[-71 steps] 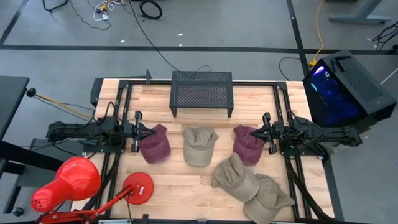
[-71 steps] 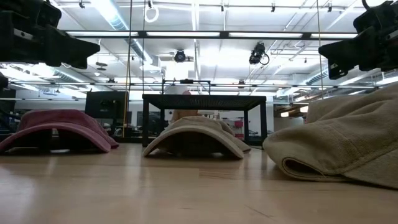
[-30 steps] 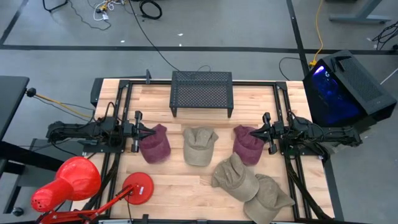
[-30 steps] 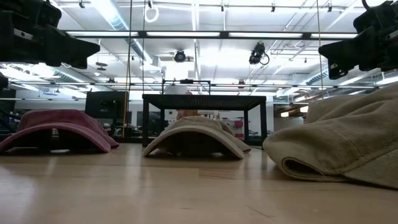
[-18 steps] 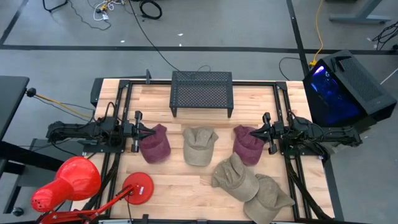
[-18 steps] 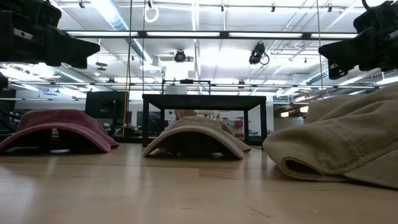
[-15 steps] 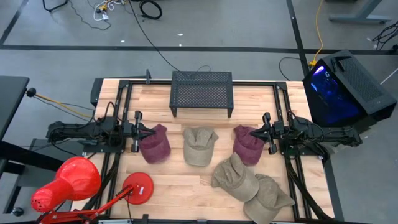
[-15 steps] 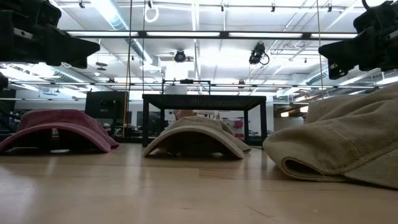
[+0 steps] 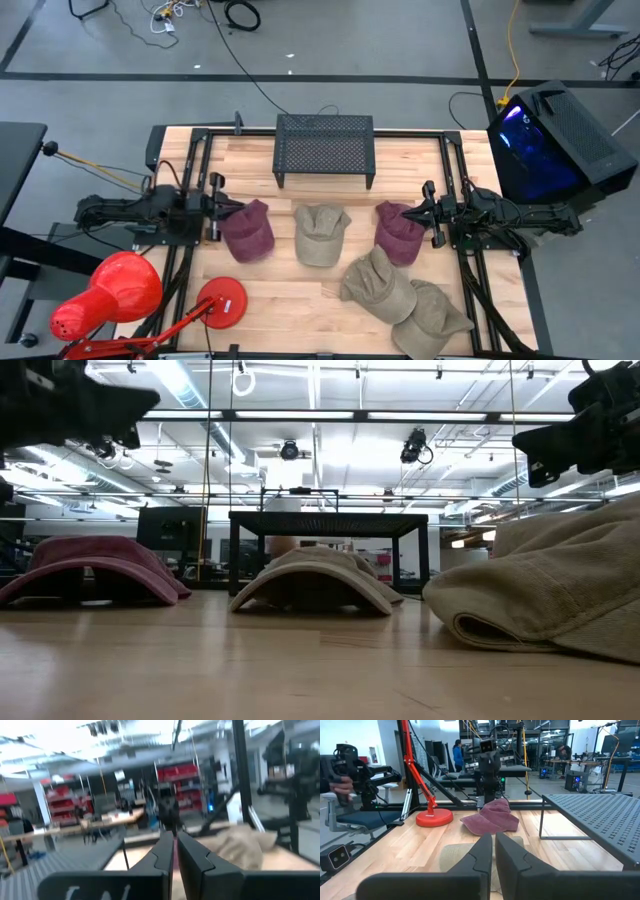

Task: Pick & Place hat
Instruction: Put the left red cap on the shelf

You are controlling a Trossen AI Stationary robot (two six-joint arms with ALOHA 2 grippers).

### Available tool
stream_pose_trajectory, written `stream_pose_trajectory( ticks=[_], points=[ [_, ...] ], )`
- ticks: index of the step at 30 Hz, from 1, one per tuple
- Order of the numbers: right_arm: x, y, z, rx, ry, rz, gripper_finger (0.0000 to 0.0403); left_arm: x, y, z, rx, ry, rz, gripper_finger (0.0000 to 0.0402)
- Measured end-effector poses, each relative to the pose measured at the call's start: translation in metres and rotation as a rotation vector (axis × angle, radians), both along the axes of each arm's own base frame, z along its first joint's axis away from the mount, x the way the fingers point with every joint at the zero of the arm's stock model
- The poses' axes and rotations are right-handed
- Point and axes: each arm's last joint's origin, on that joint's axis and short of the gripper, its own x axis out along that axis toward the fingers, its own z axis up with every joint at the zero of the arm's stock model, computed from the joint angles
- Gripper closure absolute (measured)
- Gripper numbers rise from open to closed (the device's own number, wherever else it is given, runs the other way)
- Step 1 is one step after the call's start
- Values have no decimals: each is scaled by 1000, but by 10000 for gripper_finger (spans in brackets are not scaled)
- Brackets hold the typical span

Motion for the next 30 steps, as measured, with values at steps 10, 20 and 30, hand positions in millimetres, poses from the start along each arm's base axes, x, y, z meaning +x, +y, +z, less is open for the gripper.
stream_pose_trajectory(
  ticks=[10,20,30],
  points=[
    [0,0,0,0,0,0,376,-8,0,20,-158,-221,-60,372],
    [0,0,0,0,0,0,376,-19,1,39,-190,-398,-91,372],
    [0,0,0,0,0,0,376,-37,2,79,-223,-533,-76,396]
  ],
)
